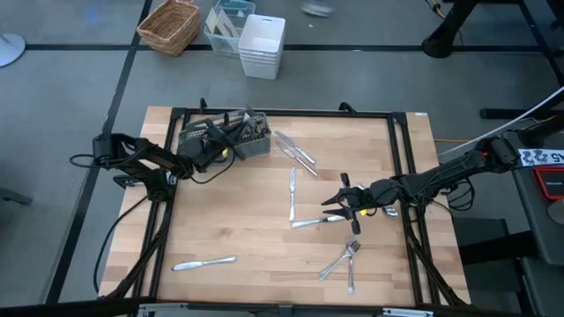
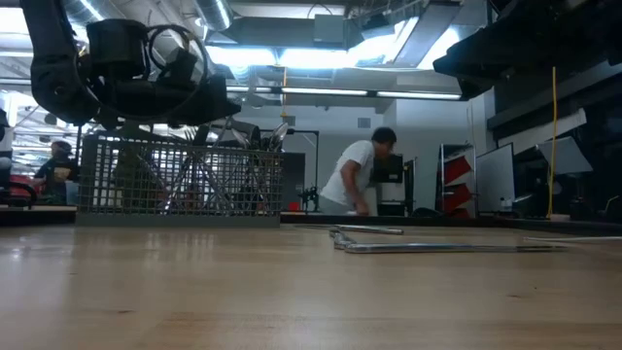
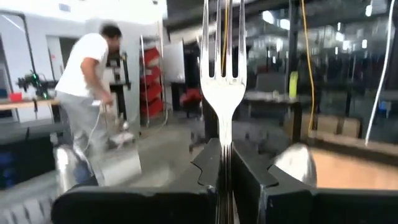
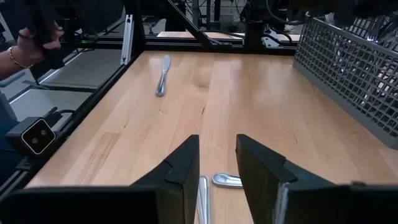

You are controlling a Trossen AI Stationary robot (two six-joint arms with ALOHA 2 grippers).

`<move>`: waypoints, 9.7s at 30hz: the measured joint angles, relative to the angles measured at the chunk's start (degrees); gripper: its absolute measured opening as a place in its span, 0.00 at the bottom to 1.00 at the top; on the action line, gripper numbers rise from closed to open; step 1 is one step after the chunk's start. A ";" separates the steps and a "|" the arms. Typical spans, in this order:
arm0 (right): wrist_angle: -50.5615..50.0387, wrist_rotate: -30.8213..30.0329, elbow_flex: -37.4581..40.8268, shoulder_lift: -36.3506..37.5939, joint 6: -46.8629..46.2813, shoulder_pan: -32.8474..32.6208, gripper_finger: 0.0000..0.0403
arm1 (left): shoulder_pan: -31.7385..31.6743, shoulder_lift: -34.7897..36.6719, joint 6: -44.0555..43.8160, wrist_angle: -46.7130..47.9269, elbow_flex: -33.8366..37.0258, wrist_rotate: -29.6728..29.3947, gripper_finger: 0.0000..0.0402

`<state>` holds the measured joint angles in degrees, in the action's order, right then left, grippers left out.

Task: Sort silverware
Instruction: Put the silver fork into the silverware rack

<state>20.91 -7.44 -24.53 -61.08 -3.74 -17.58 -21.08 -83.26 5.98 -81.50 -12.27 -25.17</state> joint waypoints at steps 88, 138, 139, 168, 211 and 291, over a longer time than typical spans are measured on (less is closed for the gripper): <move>-29.44 5.95 -15.62 -11.78 -9.52 7.63 0.27 | 24.27 22.03 -1.55 13.37 -0.02 9.10 0.33; -41.60 9.38 -22.49 -33.64 -12.56 -21.42 0.27 | 33.11 22.01 -22.79 40.81 -0.02 9.03 0.33; -41.67 9.37 -22.56 -33.89 -12.57 -21.42 0.27 | 33.11 21.99 -22.78 40.80 -0.02 9.03 0.33; -68.33 -1.86 -41.60 -35.02 -9.43 -16.46 0.04 | 33.13 27.55 -23.95 41.67 -0.02 9.07 0.33; -39.92 -47.04 -58.42 -48.46 100.03 12.14 0.06 | 24.89 26.38 -1.93 33.89 -0.43 2.58 0.33; -30.38 -37.11 -58.29 -51.30 123.42 5.33 0.17 | 19.69 10.67 -35.33 48.85 -20.28 9.38 0.01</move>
<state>-9.47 -44.56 -82.83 -112.38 119.69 -12.25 -1.39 -72.60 -29.35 -32.64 -32.56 -15.79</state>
